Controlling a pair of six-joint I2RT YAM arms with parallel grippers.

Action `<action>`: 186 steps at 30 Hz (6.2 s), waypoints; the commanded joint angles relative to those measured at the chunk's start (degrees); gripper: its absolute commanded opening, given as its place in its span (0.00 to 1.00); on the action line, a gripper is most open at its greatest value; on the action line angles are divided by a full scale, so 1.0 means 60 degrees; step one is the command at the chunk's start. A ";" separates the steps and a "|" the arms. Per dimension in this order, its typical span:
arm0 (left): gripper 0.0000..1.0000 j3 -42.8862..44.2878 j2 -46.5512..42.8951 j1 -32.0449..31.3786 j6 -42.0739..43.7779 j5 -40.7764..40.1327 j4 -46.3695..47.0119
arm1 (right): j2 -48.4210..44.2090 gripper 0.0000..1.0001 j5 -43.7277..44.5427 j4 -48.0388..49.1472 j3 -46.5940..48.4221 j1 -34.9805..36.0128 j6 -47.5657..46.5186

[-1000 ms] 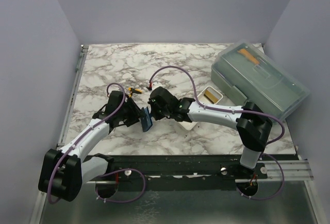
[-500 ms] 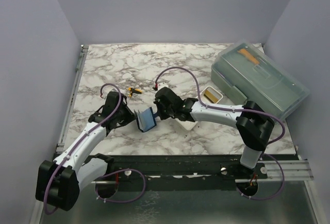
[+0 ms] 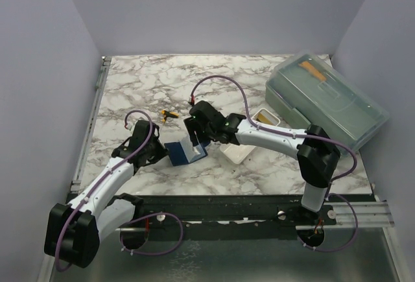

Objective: Put the credit cards into the card holder
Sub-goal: Open the card holder at the center of the board, then pick up the credit card from the storage box.

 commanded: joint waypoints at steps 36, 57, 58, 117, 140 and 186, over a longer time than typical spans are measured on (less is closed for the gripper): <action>0.00 -0.0395 0.0007 -0.0012 -0.0471 -0.0396 -0.0092 | 0.1111 1.00 -0.6271 0.4482 -0.1928 -0.1395 0.1112; 0.39 -0.0469 -0.0495 -0.0010 -0.1917 0.0286 -0.0563 | 0.1493 0.85 -0.9094 0.7536 -0.2663 -0.1274 0.3109; 0.39 -0.0403 -0.0546 0.0015 -0.2062 0.0231 -0.0765 | 0.1528 0.84 -0.9119 0.7507 -0.2643 -0.1277 0.3086; 0.05 -0.0378 0.2597 0.0379 0.0370 0.2271 0.1928 | -0.0360 0.68 -0.2651 0.1352 -0.1302 -0.0585 -0.0112; 0.12 0.0337 0.3052 0.0370 0.0941 0.4297 0.3153 | 0.1357 0.40 -0.2076 0.2651 -0.1291 -0.1163 0.0122; 0.09 -0.0525 0.1917 0.0370 0.0780 0.3738 0.2620 | -0.2714 0.75 0.3285 -0.1670 -0.2637 -0.3797 -0.3850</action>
